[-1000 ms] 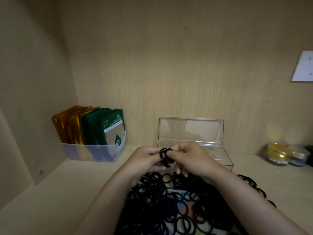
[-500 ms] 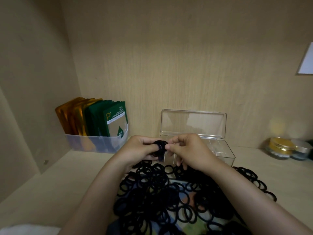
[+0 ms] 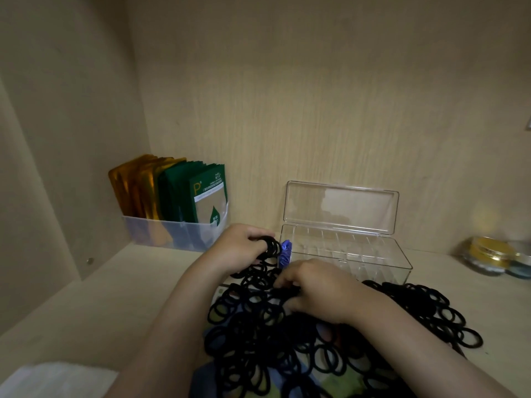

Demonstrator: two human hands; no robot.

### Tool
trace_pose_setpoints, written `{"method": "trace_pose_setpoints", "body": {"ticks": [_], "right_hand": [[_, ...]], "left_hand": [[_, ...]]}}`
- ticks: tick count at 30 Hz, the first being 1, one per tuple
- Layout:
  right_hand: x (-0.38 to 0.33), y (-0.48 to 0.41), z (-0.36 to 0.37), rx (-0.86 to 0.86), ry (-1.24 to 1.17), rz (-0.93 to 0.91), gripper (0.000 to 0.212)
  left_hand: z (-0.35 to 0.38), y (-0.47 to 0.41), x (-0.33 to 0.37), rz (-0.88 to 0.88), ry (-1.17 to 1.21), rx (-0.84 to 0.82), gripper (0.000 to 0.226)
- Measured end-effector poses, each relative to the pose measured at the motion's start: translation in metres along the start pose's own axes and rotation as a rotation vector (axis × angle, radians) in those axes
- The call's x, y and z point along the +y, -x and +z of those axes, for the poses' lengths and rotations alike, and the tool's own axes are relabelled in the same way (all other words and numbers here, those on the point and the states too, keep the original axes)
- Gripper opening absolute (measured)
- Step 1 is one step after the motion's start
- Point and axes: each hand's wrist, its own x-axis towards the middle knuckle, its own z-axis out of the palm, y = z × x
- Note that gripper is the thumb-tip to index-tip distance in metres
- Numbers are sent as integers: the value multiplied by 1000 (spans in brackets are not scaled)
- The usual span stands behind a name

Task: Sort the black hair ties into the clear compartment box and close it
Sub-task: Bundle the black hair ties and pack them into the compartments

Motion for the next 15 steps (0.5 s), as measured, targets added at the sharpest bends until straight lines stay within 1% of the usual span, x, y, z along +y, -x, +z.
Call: {"method": "trace_pose_setpoints", "body": {"ticks": [3, 4, 6, 8, 10, 13, 15], "right_hand": [[2, -1, 3, 61, -13, 35, 22], [3, -1, 2, 84, -20, 38, 19], [6, -1, -2, 127, -107, 40, 16], [8, 1, -13, 162, -314, 68, 12], [11, 3, -25, 195, -608, 119, 11], [14, 8, -37, 253, -1009, 172, 11], [13, 9, -40, 216, -1288, 183, 12]], "left_hand": [[2, 0, 0, 27, -32, 10, 35], [2, 0, 0, 34, -42, 19, 35], [3, -1, -2, 55, -62, 48, 32], [4, -3, -3, 82, -91, 98, 28], [6, -4, -3, 97, -92, 126, 25], [12, -2, 0, 99, -72, 81, 24], [19, -1, 2, 108, -48, 34, 21]]}}
